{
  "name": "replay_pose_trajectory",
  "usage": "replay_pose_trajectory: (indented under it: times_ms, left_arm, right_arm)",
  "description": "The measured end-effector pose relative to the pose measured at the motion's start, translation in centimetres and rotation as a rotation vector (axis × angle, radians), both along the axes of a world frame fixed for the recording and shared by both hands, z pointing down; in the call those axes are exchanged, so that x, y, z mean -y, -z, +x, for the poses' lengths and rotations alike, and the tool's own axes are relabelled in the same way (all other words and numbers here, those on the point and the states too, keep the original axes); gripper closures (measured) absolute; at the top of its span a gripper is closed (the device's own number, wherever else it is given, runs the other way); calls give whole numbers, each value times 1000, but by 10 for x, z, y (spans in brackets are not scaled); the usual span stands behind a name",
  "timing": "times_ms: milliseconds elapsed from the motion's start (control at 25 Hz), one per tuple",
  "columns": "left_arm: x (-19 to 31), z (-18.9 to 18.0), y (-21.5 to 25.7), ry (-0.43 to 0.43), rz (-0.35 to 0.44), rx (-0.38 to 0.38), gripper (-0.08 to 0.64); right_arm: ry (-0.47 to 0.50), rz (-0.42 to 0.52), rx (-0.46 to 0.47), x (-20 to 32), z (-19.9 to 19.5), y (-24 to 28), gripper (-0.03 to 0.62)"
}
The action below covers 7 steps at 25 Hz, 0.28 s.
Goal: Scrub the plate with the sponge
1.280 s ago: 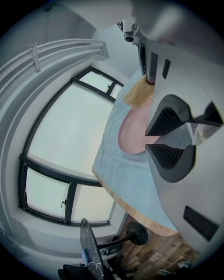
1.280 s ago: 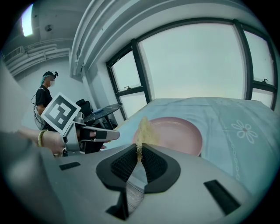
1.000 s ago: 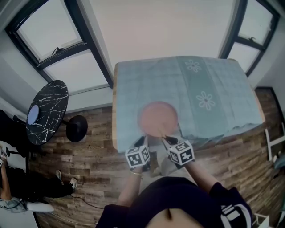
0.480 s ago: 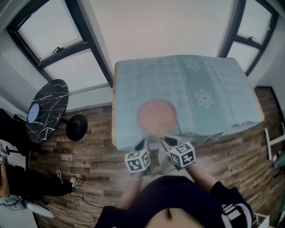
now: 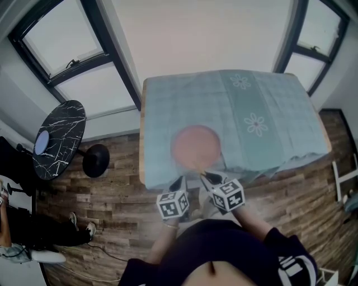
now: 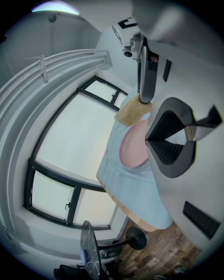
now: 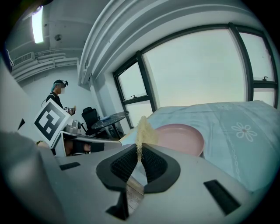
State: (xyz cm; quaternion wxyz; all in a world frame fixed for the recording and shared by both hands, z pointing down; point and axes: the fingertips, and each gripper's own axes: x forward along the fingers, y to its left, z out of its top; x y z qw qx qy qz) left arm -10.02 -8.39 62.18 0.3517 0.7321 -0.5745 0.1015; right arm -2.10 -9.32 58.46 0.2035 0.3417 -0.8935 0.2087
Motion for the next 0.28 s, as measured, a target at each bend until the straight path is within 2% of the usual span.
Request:
replay_pose_trajectory:
  times_ms: [280]
  left_arm:
    - [0, 5, 3, -6, 0, -3, 551]
  right_arm:
    - [0, -10, 0, -1, 3, -4, 555]
